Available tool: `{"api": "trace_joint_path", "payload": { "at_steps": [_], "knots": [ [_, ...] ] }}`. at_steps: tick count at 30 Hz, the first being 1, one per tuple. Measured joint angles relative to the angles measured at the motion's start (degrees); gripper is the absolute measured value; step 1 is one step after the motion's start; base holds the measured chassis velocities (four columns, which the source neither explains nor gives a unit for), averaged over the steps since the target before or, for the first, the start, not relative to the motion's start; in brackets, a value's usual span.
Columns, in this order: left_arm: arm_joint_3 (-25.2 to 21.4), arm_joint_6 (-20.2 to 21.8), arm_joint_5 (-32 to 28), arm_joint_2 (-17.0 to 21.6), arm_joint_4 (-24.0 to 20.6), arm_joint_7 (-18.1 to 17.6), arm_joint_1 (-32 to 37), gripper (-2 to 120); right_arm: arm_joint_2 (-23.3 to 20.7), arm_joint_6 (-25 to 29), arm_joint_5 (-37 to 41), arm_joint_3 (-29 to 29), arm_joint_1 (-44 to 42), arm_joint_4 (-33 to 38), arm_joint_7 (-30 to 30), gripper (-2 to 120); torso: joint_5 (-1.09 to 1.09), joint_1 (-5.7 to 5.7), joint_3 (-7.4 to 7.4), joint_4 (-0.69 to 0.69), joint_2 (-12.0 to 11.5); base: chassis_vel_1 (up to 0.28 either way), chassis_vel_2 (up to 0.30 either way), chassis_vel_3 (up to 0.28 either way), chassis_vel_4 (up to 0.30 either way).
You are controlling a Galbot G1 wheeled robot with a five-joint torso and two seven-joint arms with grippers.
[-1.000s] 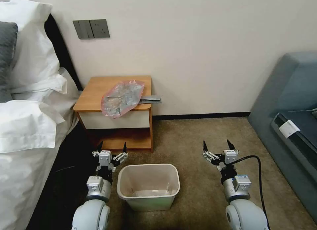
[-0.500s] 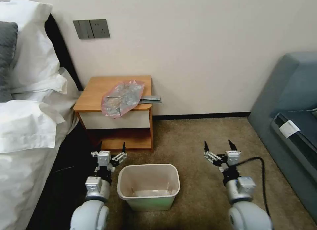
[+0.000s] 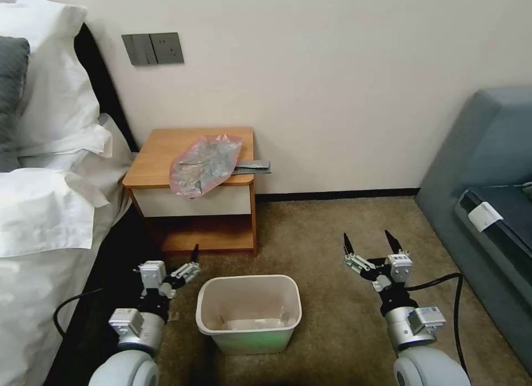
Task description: Pick up the garbage bag from the table and place it over the trash can.
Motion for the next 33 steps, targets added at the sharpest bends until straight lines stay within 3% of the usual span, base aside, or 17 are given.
{"api": "trace_joint_path", "payload": {
  "at_steps": [5,9,14,17,28,33],
  "knots": [
    [-0.03,-0.5,1.59,-0.1,0.04,-0.03,-0.04,100,-2.11,2.46,-2.59,-0.76,3.34,-1.99,-2.8,100,0.01,0.0,0.0,0.0,0.0,0.0,0.0,0.0,0.0],
    [-0.85,-1.69,4.46,-0.6,-0.34,-0.07,0.06,100,-8.23,6.15,-15.14,-4.58,14.14,-8.81,-5.32,100,0.01,0.0,0.0,0.01,0.0,0.0,0.0,0.0,0.0],
    [-1.65,-2.35,4.87,-0.85,-0.21,-0.08,0.23,100,-11.26,7.79,-23.13,-8.35,21.55,-14.05,-5.8,100,0.01,0.0,0.0,0.01,0.0,0.0,0.0,0.0,0.0],
    [-2.56,-2.84,5.08,-1.09,0.35,-0.05,0.16,100,-13.56,10.97,-33.19,-12.77,29.88,-20.95,-7.13,100,0.0,0.0,0.01,0.01,0.0,0.0,0.0,0.0,0.0],
    [-2.86,-2.93,5.91,-2.91,1.51,0.0,-0.29,100,-12.26,17.53,-48.67,-23.48,50.07,-35.44,-9.34,100,-0.01,0.01,0.01,0.02,0.0,0.0,0.0,0.0,0.0],
    [-2.96,-2.97,5.98,-3.5,1.92,0.02,-0.64,100,-10.89,18.6,-51.48,-26.44,55.17,-40.82,-9.18,100,0.0,0.0,0.01,0.01,-0.01,0.0,0.0,0.0,0.0]
  ]
}}
